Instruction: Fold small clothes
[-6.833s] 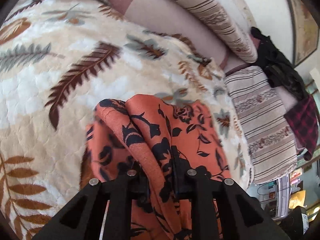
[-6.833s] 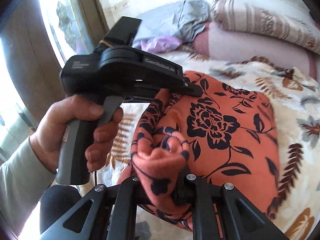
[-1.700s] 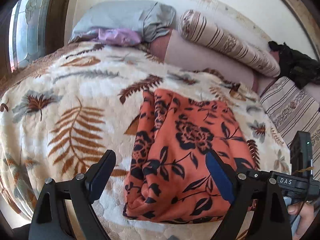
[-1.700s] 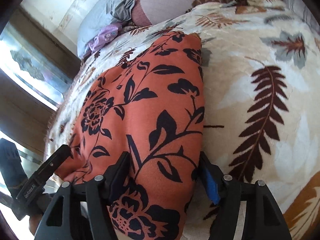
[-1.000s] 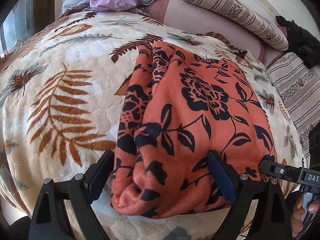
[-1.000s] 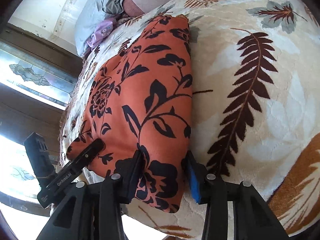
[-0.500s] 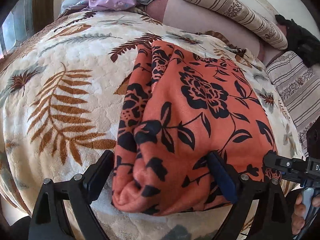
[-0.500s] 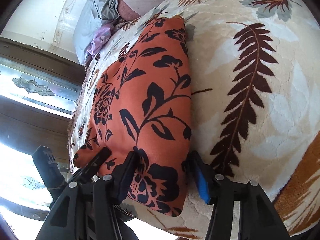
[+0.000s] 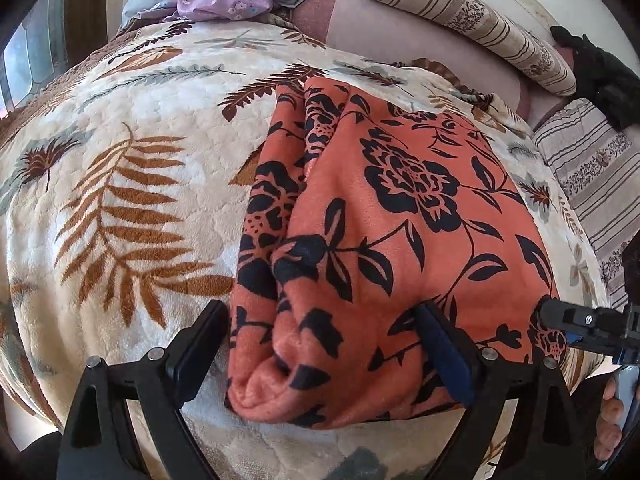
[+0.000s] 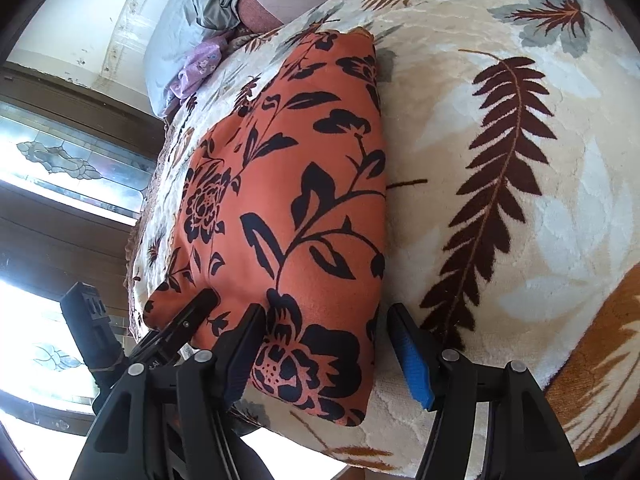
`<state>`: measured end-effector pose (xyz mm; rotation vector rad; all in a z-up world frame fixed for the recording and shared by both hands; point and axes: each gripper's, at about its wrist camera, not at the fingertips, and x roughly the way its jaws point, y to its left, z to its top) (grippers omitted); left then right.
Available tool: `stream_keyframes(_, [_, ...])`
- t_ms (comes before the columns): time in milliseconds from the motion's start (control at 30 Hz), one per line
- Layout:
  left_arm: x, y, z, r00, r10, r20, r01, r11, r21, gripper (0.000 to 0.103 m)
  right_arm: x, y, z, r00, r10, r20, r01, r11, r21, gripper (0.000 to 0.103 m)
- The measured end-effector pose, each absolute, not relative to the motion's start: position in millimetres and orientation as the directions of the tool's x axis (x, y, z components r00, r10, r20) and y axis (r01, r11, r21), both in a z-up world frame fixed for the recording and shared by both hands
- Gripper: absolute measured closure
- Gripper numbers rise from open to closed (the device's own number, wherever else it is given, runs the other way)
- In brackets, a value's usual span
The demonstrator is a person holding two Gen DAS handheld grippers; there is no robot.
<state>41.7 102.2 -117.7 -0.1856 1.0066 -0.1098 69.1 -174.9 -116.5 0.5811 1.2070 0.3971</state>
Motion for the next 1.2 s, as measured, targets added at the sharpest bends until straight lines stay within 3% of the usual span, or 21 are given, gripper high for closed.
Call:
stream_keyframes(267, [42.0,102.2,-116.8,0.53,-0.173,-0.83,0.002,0.979,-0.203,0.008,102.6,-222.3,-87.8,0.47,0.603,-0.644,0.129,0.676,0.726,0.033])
stream_keyframes(433, [42.6,101.8,-117.0,0.531,-0.173,-0.829,0.003,0.979,-0.202,0.008,120.5,-192.6,-116.3,0.34,0.674,-0.656,0.102,0.667,0.738,0.03])
stream_keyframes(467, [42.9,102.0,-117.1,0.532,-0.174,-0.828,0.004,0.979,-0.202,0.008,119.6,-180.4,-120.5,0.313,0.627,-0.713,0.063,0.735,0.675,0.031])
stream_keyframes(500, [43.1,101.7,-117.4,0.531,-0.173,-0.83,0.005,0.98,-0.201,0.008,117.5,-168.5,-123.8,0.291,0.585,-0.757,0.014,0.788,0.615,0.046])
stream_keyframes(600, [44.0,102.4,-114.8,0.534,-0.175,-0.827,0.003,0.979,-0.206,0.009,114.0,-163.5,-120.7,0.319,0.55,-0.772,-0.013,0.817,0.577,0.049])
stream_keyframes(667, [38.8,108.4,-97.3,0.604,-0.19,-0.774,-0.011,0.969,-0.246,0.01,115.3,-160.9,-118.7,0.315,0.532,-0.786,-0.039,0.835,0.55,0.049])
stream_keyframes(733, [23.8,117.7,-67.9,0.741,-0.195,-0.642,-0.002,0.956,-0.292,0.01,113.5,-159.2,-117.6,0.321,0.521,-0.791,-0.058,0.844,0.533,0.049])
stream_keyframes(800, [16.4,117.3,-55.4,0.797,-0.172,-0.579,0.012,0.963,-0.269,0.01,112.3,-161.6,-121.4,0.329,0.536,-0.777,-0.052,0.832,0.552,0.049])
stream_keyframes(833, [20.8,112.8,-60.9,0.772,-0.174,-0.612,0.02,0.968,-0.249,0.01,112.5,-164.3,-124.7,0.33,0.55,-0.767,-0.041,0.82,0.57,0.047])
stream_keyframes(933, [50.4,93.5,-119.0,0.499,-0.139,-0.855,0.02,0.989,-0.149,0.008,111.8,-174.2,-131.0,0.332,0.598,-0.73,-0.015,0.777,0.63,0.043])
stream_keyframes(1000, [47.3,101.2,-112.7,0.545,-0.167,-0.822,-0.006,0.979,-0.203,0.008,112.8,-175.5,-129.3,0.326,0.601,-0.729,-0.004,0.772,0.635,0.041])
stream_keyframes(1200, [52.6,104.6,-121.8,0.533,-0.168,-0.829,-0.007,0.979,-0.203,0.008,124.5,-192.2,-99.9,0.413,0.6,-0.685,0.041,0.739,0.672,0.036])
